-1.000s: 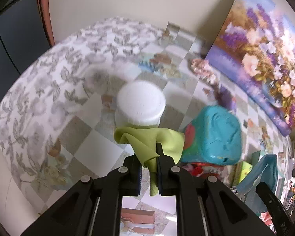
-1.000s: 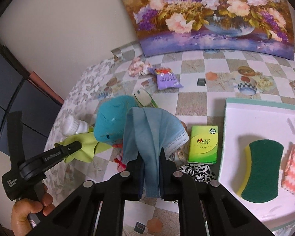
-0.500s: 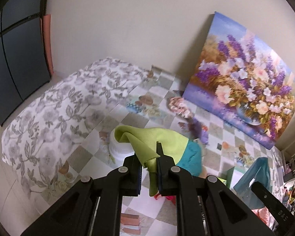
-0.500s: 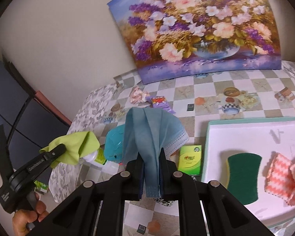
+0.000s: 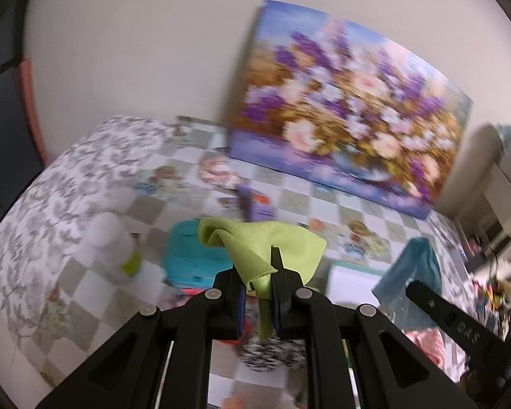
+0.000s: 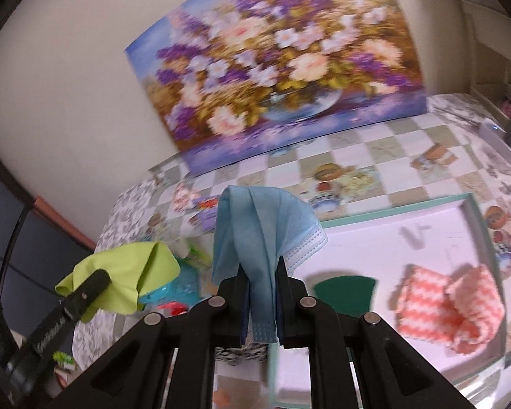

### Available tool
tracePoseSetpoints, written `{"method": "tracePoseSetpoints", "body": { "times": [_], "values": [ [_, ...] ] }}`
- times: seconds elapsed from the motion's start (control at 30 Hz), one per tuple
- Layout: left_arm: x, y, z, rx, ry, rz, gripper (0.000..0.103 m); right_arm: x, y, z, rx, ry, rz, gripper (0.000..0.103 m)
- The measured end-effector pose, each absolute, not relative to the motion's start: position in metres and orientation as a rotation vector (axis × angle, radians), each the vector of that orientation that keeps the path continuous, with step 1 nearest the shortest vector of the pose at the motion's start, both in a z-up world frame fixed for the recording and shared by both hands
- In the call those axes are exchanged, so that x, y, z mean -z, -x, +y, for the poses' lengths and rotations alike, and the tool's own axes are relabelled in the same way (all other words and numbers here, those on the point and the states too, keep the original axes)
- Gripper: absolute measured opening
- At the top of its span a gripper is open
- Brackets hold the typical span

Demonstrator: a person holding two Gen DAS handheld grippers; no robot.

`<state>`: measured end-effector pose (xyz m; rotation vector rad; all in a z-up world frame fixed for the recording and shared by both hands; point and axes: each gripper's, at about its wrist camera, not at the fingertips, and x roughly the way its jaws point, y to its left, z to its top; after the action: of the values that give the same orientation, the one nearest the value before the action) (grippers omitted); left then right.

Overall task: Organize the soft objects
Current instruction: 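Lift the blue mask and lime-green cloth and carry them toward the tray, then open the right gripper over the tray dropping the mask while the left gripper releases the lime cloth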

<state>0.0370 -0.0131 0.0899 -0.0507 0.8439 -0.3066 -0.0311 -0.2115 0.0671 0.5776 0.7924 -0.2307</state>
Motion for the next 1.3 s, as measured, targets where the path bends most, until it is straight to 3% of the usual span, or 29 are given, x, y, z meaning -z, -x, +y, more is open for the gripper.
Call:
{"method": "tracePoseSetpoints", "body": {
  "times": [0.83,1.3],
  "values": [
    [-0.052,-0.021,-0.152,0.567,-0.095,0.988,0.012,-0.034,0.09,-0.346,0.539,-0.724,0.876,0.012],
    [0.006,-0.009,-0.239,0.728,-0.195,1.02,0.012,-0.001,0.094,-0.375,0.597,-0.716,0.949,0.013]
  ]
}}
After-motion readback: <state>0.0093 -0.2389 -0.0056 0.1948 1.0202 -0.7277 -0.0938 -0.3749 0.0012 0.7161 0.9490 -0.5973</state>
